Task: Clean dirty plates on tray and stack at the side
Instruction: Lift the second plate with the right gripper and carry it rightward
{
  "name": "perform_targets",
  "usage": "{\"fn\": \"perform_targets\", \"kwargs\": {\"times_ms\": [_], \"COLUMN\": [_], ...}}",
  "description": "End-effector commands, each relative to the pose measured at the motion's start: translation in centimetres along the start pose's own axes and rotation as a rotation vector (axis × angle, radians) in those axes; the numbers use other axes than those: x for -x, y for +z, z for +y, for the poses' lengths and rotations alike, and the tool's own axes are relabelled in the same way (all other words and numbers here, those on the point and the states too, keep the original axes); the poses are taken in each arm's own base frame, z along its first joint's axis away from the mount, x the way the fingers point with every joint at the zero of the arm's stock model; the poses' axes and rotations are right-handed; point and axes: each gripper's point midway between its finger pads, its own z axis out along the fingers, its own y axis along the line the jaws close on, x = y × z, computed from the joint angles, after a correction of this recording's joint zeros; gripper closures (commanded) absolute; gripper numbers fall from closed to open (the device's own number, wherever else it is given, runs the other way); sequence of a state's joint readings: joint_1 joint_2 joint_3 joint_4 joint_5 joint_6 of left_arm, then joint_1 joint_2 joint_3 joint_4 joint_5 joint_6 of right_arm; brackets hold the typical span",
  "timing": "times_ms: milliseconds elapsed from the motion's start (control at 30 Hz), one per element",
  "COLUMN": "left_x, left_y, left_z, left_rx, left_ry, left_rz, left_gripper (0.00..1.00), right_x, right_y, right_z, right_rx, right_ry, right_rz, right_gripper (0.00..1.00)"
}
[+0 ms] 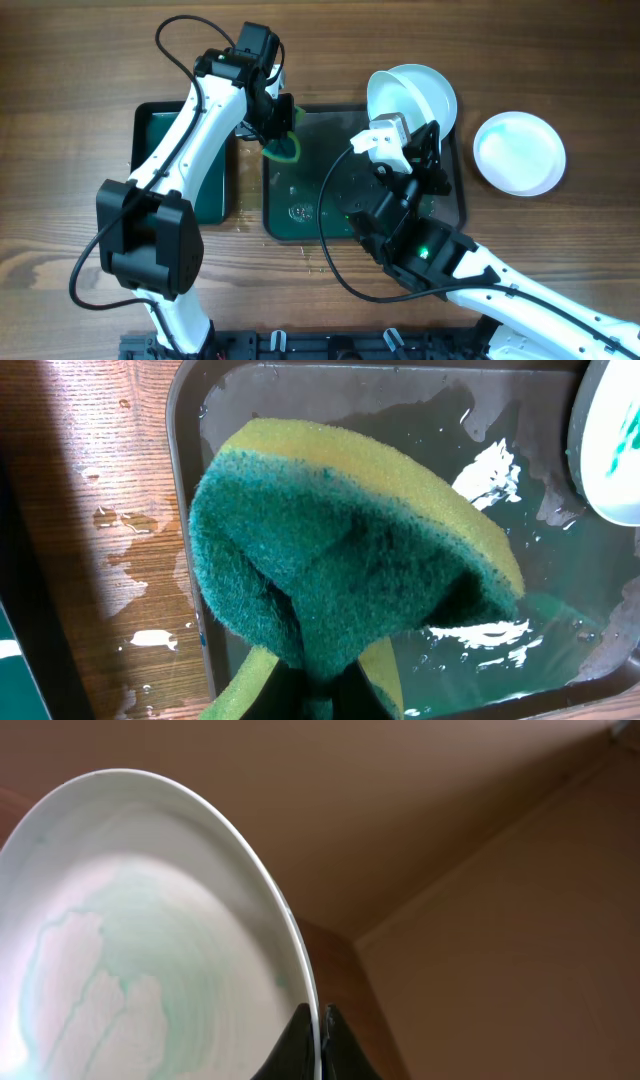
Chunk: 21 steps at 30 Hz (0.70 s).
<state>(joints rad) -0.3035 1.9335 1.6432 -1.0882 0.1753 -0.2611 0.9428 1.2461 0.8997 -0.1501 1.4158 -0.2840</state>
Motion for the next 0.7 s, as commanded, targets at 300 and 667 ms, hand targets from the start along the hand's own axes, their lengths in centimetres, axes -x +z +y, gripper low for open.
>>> {"fn": "perform_targets", "kwargs": {"times_ms": [300,667], "left_x": [0.4,0.0], "left_y": [-0.9,-0.9], "left_z": [0.0,0.2], "left_rx": [0.002,0.007], "left_ry": [-0.013,-0.016], "left_rz": [-0.025,-0.009], "left_gripper": [0.96,0.96], "right_x": [-6.8,-10.1], "right_y": [-0.6,2.1], "right_z": [7.8,8.9], "right_rx": [0.433,0.786], "right_ry": [0.230,0.652], "right_rz": [0.227,0.590], "right_gripper": [0.96,0.96]}}
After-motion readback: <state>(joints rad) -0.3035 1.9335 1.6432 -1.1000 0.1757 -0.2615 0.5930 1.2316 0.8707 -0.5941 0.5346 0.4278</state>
